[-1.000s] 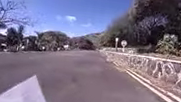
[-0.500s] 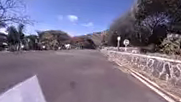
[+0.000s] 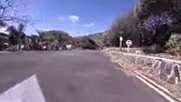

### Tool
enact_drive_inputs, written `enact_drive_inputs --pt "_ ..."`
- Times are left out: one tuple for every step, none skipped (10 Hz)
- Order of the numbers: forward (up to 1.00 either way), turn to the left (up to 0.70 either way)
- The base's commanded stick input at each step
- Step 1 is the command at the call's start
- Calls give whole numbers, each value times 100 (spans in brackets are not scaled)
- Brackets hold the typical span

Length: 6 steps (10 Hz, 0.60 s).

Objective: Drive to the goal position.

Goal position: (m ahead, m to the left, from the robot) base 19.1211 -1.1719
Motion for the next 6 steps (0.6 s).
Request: enact_drive_inputs --pt "50 0" --pt "50 0" --pt "50 0" --pt "50 0" --pt "50 0" --pt "50 0"
